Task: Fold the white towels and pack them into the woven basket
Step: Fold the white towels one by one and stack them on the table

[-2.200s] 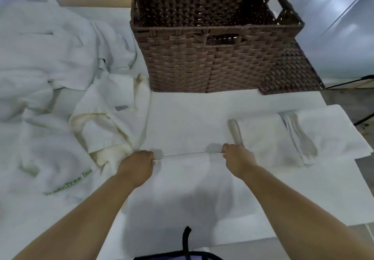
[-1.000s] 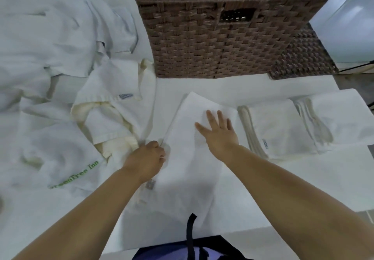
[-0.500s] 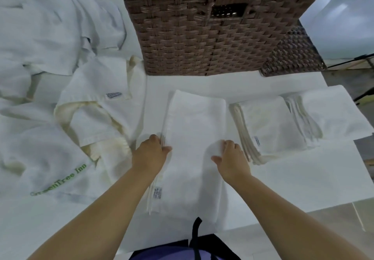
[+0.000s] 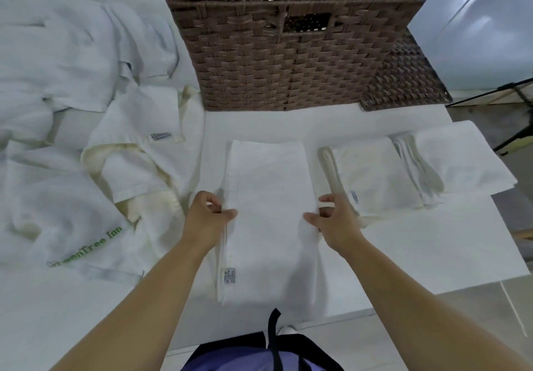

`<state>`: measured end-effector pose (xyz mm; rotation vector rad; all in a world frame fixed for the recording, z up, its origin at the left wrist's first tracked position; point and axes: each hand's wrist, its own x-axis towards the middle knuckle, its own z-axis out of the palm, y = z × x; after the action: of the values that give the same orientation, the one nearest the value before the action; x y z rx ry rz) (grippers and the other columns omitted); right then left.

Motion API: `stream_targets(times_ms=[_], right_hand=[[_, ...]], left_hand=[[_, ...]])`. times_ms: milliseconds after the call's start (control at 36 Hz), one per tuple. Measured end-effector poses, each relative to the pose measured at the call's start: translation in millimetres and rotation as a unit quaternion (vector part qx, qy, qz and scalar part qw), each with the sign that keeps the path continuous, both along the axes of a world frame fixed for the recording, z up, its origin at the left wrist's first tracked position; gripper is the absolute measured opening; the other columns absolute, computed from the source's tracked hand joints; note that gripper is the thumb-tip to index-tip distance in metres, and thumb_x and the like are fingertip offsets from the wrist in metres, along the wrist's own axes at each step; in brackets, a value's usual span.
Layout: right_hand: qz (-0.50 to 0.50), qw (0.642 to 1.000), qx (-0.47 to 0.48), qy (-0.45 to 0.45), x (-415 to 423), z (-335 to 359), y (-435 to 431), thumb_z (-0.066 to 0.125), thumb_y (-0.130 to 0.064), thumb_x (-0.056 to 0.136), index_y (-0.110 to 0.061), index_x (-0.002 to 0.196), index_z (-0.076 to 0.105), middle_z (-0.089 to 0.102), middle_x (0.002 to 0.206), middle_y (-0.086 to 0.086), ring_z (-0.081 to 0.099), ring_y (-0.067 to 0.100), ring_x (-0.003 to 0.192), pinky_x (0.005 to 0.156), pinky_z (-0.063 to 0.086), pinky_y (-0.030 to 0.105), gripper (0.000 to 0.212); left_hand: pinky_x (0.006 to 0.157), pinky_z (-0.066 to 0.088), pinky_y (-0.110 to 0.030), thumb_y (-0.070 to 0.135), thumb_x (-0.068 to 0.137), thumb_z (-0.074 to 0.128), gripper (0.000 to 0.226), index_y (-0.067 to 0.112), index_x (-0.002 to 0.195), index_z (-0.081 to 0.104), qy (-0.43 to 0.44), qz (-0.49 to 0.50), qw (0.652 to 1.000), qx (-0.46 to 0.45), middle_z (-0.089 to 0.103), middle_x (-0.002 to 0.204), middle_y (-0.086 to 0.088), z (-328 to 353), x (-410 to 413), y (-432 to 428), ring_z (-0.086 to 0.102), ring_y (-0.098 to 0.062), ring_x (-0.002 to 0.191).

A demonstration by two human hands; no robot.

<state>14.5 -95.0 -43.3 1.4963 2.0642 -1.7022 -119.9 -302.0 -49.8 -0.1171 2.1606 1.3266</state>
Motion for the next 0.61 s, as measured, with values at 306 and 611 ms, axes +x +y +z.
stream_targets(times_ms=[306,611], right_hand=[[0.123,0.986,0.078,0.076,17.7,45.9,1.8,0.081,-0.009,0.068,-0.044,0.097,0.059,0.065,0.096,0.003,0.064,0.022,0.085,0.079,0.055,0.030,0.050],[0.205,0.947,0.193,0.155,26.4,84.4,16.1,0.077,-0.019,0.076,-0.035,0.077,0.057,0.055,0.111,-0.018,0.051,0.001,0.103,0.082,0.036,0.016,0.025]], left_hand=[[0.069,0.051,-0.026,0.015,0.066,0.084,0.047,0.044,0.095,0.062,0.087,-0.099,0.991,0.035,0.064,0.080,-0.001,44.0,18.3,-13.6,0.059,-0.015,0.068],[0.091,0.037,-0.018,0.020,0.075,0.077,0.029,0.040,0.079,0.056,0.308,-0.185,0.933,-0.027,0.052,0.111,0.009,83.0,25.6,-13.0,0.049,-0.009,0.103]])
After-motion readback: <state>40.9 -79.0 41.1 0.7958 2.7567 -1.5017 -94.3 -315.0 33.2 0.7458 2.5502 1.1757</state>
